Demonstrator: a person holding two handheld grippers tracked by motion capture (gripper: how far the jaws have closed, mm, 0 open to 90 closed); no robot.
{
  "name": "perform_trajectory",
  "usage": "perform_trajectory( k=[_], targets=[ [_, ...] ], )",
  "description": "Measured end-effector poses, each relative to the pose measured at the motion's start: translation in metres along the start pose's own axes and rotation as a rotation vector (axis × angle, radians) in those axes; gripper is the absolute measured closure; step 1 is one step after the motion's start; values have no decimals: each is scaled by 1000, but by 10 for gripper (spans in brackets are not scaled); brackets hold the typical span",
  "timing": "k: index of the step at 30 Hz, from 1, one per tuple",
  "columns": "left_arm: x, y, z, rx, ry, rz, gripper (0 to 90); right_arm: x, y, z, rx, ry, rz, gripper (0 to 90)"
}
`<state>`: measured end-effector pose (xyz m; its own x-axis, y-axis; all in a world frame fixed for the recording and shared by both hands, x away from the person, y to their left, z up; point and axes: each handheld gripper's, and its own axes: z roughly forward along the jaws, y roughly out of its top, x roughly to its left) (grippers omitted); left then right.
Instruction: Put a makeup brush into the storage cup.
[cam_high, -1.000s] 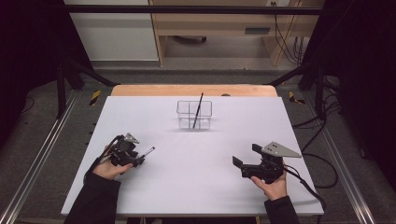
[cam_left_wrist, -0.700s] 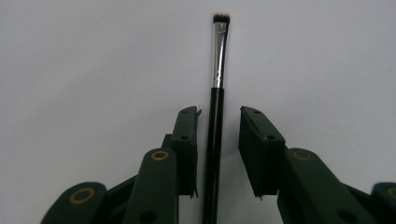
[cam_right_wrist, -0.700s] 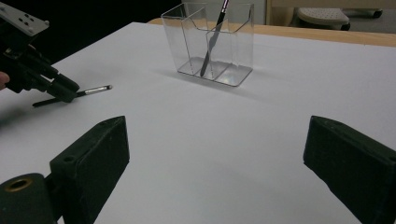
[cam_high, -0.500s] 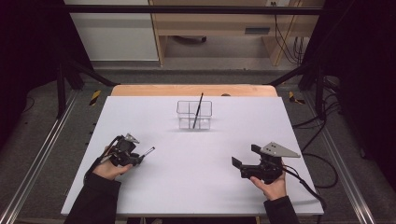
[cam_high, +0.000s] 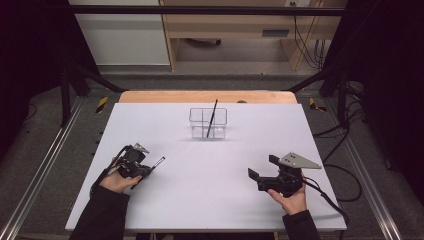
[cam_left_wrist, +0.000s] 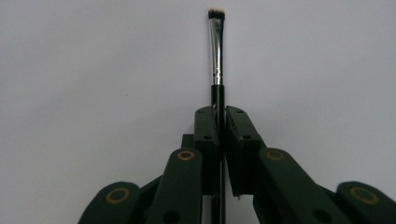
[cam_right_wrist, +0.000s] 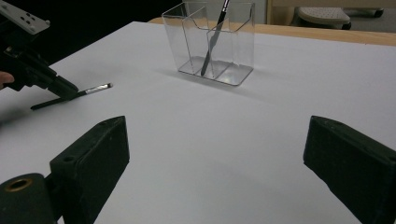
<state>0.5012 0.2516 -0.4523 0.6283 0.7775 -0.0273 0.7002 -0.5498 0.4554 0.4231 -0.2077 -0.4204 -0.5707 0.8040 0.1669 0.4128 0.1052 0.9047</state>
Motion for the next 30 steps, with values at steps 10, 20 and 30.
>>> perform_trajectory(
  k=[10,20,30],
  targets=[
    [0,2,-5,-16,0,27,713,0,0,0,2,6,4,78],
    [-4,12,3,80,16,76,643,1,2,-1,-1,10,-1,80],
    [-4,9,-1,123,-9,90,711,2,2,-1,2,13,-1,79]
  ],
)
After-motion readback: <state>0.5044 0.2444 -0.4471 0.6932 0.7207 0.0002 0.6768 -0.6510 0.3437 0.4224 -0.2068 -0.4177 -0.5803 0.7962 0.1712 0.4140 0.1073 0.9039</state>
